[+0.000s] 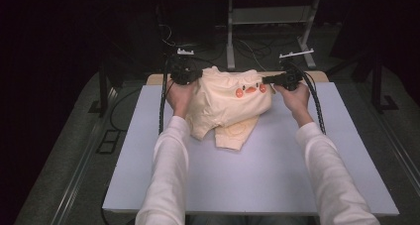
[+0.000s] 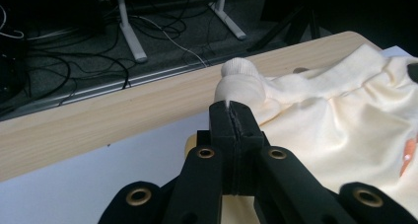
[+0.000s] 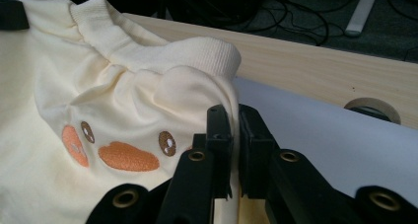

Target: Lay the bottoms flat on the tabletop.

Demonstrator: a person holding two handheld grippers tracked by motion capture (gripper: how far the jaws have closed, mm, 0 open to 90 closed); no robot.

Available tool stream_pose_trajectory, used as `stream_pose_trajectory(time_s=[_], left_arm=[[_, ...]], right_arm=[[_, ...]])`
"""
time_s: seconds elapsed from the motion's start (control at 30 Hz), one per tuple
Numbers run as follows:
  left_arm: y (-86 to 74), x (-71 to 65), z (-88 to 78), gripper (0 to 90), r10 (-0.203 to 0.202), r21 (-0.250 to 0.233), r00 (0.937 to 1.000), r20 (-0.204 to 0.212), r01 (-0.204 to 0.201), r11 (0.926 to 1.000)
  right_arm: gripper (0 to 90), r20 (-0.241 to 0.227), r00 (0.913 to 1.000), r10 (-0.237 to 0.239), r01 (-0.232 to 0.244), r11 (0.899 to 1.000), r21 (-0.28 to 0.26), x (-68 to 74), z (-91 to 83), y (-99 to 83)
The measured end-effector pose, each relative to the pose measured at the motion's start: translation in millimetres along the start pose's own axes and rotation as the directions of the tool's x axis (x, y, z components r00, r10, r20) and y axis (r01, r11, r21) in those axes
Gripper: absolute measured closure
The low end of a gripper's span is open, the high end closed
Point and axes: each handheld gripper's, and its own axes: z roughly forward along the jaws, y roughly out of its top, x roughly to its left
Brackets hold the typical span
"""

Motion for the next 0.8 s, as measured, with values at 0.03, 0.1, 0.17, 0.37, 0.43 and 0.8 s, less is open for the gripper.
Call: stream_pose_trajectory(time_s=[0.03,0.1,0.17,0.37,0.43,0.8], left_arm=[[-1.9,-0.6,2.1,87.7,0.003,0.007,1.0,0.004,-0.003,1.0],[-7.1,-1.3,4.5,77.6,-0.006,-0.014,0.9999,0.008,0.007,0.9999],[-13.0,-0.8,5.0,68.3,-0.039,-0.049,0.999,0.024,0.04,0.998],[-23.7,-1.6,1.0,39.9,-0.039,-0.104,0.999,0.023,0.041,0.9937],[-25.6,-0.2,-1.3,33.3,-0.052,-0.114,0.9975,0.047,0.058,0.9918],[-39.7,-2.1,-14.9,0.0,0.001,-0.08,0.9941,0.109,0.008,0.9968]], right_arm=[[79.1,0.003,1.0,0.004,-0.004,1.0,0.005,-0.6,2.0,-1.0],[63.0,0.023,0.9995,0.023,-0.023,1.0,0.0,-2.0,4.9,-3.9],[54.8,0.014,0.9992,0.038,-0.038,0.999,0.005,-4.7,7.3,-7.7],[36.6,0.039,0.9991,0.013,-0.013,1.0,0.01,-10.7,8.8,-25.4],[30.3,0.032,0.9993,0.017,-0.017,1.0,0.0,-13.2,8.4,-30.7],[0.0,-0.028,0.9996,-0.001,0.0,1.0,-0.016,-1.6,-2.4,-48.7]])
